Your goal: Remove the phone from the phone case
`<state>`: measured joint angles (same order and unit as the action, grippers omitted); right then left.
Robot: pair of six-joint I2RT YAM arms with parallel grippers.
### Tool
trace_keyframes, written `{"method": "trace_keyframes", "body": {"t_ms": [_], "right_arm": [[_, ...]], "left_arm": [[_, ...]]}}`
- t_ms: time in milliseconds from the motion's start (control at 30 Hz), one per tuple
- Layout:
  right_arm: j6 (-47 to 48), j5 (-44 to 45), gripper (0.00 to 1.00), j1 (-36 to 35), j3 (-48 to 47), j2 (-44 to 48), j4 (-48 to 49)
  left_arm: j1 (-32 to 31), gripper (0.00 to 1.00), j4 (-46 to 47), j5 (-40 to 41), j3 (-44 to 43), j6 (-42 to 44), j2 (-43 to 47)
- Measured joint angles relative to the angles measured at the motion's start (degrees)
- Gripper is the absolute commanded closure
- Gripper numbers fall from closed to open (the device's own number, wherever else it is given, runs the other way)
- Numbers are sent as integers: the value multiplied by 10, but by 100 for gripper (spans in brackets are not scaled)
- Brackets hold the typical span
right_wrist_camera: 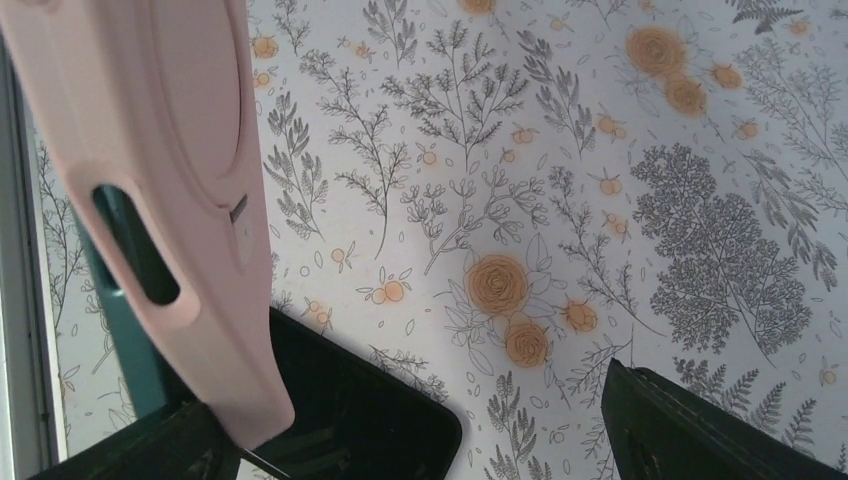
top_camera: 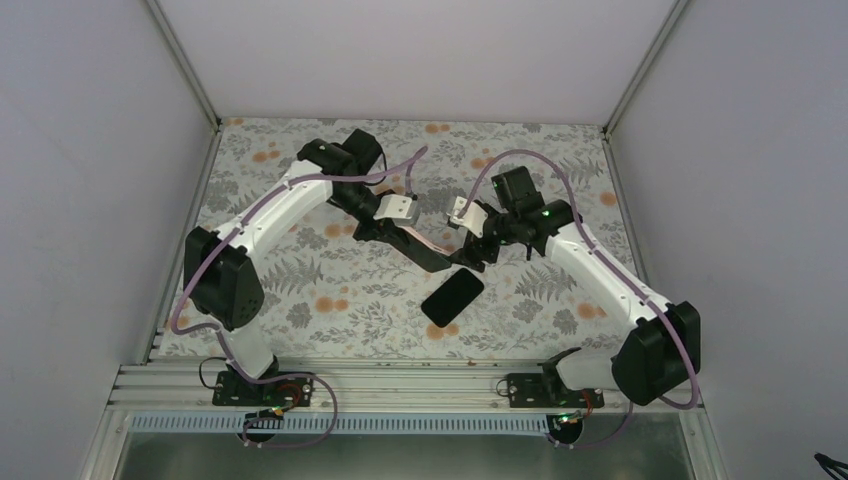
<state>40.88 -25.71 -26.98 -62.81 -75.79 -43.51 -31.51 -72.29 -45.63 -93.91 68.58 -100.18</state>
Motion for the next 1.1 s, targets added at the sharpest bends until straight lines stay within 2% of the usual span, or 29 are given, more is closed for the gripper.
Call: {"method": "trace_keyframes", "body": {"t_ms": [33, 167, 467, 567, 667, 733, 800, 867, 900, 1000, 1100], "right_arm": [[-3, 1, 6, 0, -3, -2, 2], [-7, -9, 5, 0, -13, -4, 10], [17, -113, 5, -7, -82, -68, -43], [23, -147, 8, -14, -92, -89, -55], [31, -163, 23, -15, -108, -113, -70], [35, -169, 45, -15, -110, -124, -72], [34, -169, 73, -15, -111, -128, -73], [28, -170, 94, -14, -111, -128, -68], [26, -174, 96, -9, -110, -126, -59], [30, -205, 96, 21, -107, -116, -26], [22, -257, 97, 65, -107, -107, -1]], "left_arm": [[1, 98, 0, -7, -2, 0, -4], [4, 98, -6, -30, -10, 4, -8], [12, 98, -47, -55, -30, 13, -10], [11, 98, -64, -56, -30, 8, -10], [12, 98, -57, -49, -25, -14, -7], [11, 98, -36, -41, -11, -39, 1], [11, 98, 9, -28, 13, -76, 15], [10, 94, 61, -8, 35, -112, 35], [10, 89, 101, 9, 51, -137, 51], [9, 66, 179, 35, 75, -175, 82], [-1, 60, 295, 52, 76, -201, 102]]}}
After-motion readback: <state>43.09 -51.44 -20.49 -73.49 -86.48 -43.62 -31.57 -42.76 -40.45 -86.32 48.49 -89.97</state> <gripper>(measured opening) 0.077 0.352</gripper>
